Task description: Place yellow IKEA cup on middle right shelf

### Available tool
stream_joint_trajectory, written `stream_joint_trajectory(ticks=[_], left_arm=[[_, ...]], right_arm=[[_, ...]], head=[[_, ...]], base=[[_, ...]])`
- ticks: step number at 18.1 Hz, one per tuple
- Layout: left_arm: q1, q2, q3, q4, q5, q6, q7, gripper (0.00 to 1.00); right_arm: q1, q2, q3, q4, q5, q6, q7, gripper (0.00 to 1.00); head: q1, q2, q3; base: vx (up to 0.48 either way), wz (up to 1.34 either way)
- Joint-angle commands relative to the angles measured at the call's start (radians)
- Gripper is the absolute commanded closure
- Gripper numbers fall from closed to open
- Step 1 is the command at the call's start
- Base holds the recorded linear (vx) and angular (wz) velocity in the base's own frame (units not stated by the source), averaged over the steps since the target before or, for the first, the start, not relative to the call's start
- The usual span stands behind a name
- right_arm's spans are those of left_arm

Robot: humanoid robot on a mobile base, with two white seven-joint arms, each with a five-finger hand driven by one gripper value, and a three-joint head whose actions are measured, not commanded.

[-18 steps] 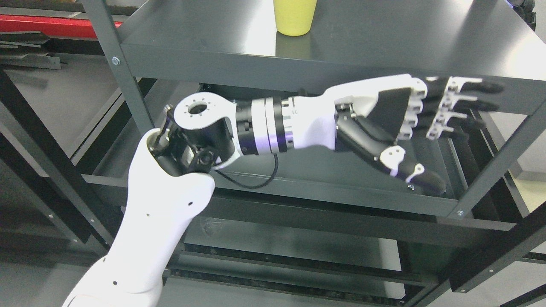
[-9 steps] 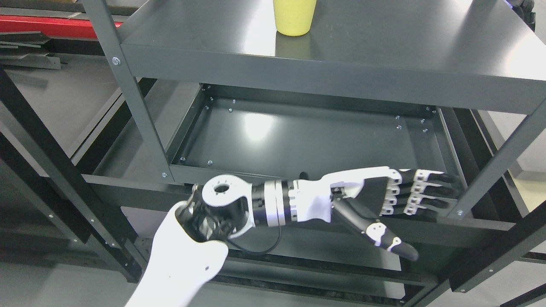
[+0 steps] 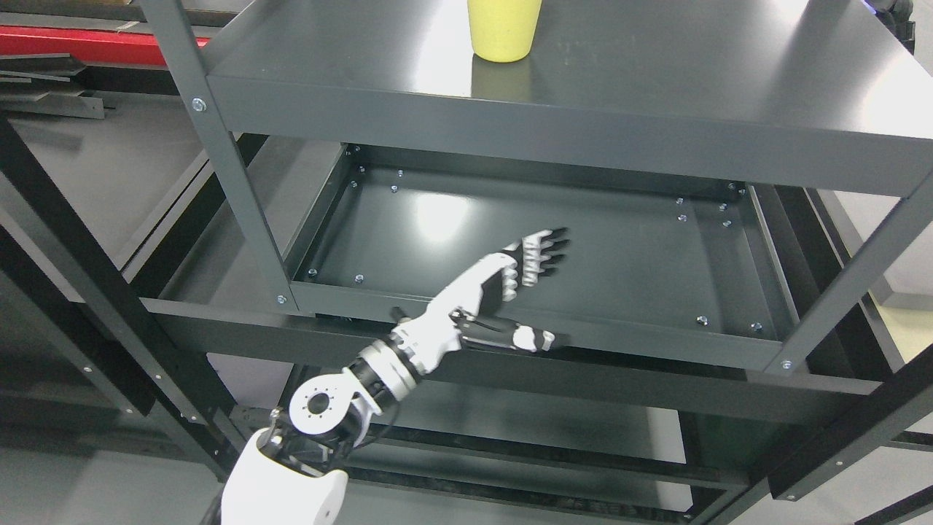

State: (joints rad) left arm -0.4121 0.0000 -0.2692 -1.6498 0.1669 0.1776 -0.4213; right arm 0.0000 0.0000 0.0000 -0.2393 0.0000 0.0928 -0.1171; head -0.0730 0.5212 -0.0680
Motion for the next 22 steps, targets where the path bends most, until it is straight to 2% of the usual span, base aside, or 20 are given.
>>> stream_joint_trajectory(ticks=[1,3,6,10,13,22], left_arm=[[0.128,0.017,0.392,0.071,-0.199,-0.101,0.033,0.02],[0.189,0.017,0.393,0.061,-0.211,-0.139,0.042,0.01],[0.200,0.017,0.387,0.041,-0.181,-0.180,0.039,0.01],[0.181,0.017,0.369,-0.044,-0.179,-0.165,0.064,0.01],[0.154,0.017,0.293,-0.042,-0.181,-0.149,0.267,0.01],[0.133,0.017,0.263,-0.038,-0.176,-0.127,0.265,0.01]], right_arm=[[0.014,-0.017,0.017,0.000,-0.025,0.001,0.001,0.01],[0.014,-0.017,0.017,0.000,-0.025,0.001,0.001,0.01],[0.014,-0.017,0.017,0.000,-0.025,0.001,0.001,0.01],[0.014,-0.017,0.017,0.000,-0.025,0.001,0.001,0.01],[0.014,-0.017,0.017,0.000,-0.025,0.001,0.001,0.00],[0.014,-0.017,0.017,0.000,-0.025,0.001,0.001,0.01]], head=[[0.0000,0.000,0.000],[0.0000,0.000,0.000],[0.0000,0.000,0.000],[0.0000,0.000,0.000],[0.0000,0.000,0.000],[0.0000,0.000,0.000]], base=[[0.000,0.00],[0.000,0.00],[0.000,0.00],[0.000,0.00],[0.000,0.00],[0.000,0.00]])
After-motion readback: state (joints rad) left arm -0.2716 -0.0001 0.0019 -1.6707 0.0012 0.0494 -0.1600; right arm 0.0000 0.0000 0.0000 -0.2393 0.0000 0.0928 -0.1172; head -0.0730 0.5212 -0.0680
